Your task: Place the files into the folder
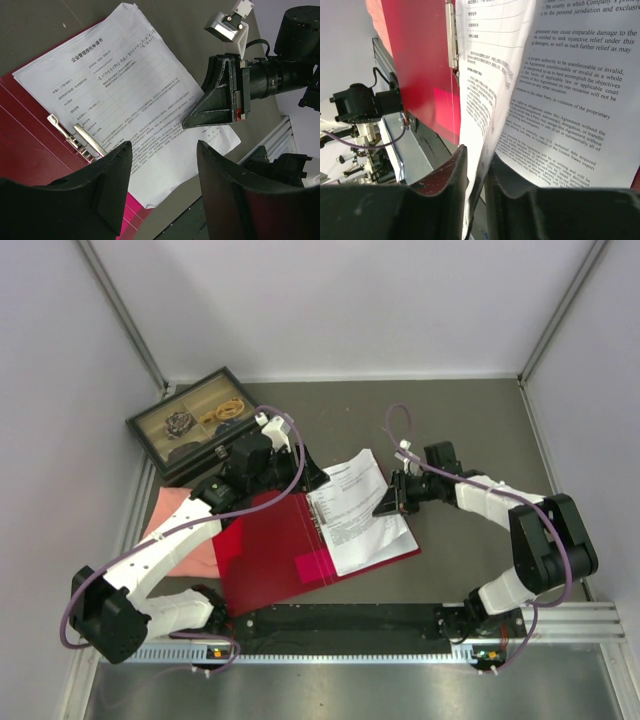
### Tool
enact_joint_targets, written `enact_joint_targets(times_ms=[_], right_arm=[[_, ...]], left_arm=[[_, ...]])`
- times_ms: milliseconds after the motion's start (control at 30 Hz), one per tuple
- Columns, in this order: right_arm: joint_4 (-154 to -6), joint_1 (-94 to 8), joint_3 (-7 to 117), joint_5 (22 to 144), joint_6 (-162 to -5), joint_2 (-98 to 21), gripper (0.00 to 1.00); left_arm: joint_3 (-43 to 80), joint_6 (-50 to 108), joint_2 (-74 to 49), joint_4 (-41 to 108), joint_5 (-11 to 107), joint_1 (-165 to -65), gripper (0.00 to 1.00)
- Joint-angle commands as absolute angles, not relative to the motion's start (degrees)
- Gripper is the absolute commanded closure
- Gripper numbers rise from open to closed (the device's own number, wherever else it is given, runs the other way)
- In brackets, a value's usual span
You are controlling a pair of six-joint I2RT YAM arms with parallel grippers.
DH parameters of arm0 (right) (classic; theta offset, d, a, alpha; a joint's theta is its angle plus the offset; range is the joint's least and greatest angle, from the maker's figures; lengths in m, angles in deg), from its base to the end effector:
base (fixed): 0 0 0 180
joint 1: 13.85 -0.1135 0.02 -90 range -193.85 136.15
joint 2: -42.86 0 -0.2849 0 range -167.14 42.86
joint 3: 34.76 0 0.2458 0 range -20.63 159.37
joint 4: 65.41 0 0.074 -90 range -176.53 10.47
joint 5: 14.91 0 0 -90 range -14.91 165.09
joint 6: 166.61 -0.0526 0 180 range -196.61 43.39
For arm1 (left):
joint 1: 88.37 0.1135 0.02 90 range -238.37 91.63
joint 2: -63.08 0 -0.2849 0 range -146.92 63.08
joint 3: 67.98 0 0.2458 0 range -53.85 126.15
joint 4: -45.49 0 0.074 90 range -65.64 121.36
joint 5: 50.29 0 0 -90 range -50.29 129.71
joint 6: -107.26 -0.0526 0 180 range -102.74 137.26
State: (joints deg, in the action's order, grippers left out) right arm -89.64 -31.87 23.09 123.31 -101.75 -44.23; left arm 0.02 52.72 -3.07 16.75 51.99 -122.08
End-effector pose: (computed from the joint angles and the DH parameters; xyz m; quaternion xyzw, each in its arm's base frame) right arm 0.2588 0.1254 0.1903 -0.0740 0.8731 0.4659 0.1233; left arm 0.2120 -0.1549 0.3253 0.0430 0.8480 -0.3704 0.3766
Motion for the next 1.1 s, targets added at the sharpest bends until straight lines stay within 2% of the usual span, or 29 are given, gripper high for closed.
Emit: enact_joint_targets(times_ms=[0,333,467,567,700,733,833,900,1067], right_arm=[[-91.5,-32.9,23.8,121.5,-99.7,-44.1,0.77],[-98.9,-33.0,27.9,116.7,-95.9,-43.8,0.49],[-105.1,-33.1,30.9,111.2,-93.1,-43.1,0.32],[-111.6,-33.0,34.1,103.7,-90.5,-41.4,0.25],[-118.8,-34.7,38.2,82.7,-89.8,-38.0,0.19],[-119.0,-35.2,38.9,81.2,-90.0,-37.4,0.19],[-114.4,-37.8,38.3,85.3,-92.4,-36.2,0.17],[-106.0,-39.9,37.1,94.4,-96.6,-36.7,0.17],[-96.9,-47.4,41.8,101.1,-101.8,-46.3,0.17]], left_arm=[[-0.1,52.7,-2.5,19.5,52.8,-121.7,0.41],[-0.2,52.6,-2.3,19.5,53.0,-121.5,0.41],[-0.1,52.4,-2.2,19.2,53.2,-121.4,0.41],[-0.2,52.1,-2.1,19.0,53.0,-121.2,0.41],[-0.5,50.7,-1.3,16.8,51.1,-120.5,0.41],[-0.8,50.7,-0.5,16.4,50.2,-120.0,0.40],[-3.0,51.0,1.6,15.5,48.4,-118.8,0.40],[-5.1,52.3,2.8,15.5,47.4,-118.5,0.40],[-8.8,56.5,7.3,13.0,41.5,-118.1,0.40]])
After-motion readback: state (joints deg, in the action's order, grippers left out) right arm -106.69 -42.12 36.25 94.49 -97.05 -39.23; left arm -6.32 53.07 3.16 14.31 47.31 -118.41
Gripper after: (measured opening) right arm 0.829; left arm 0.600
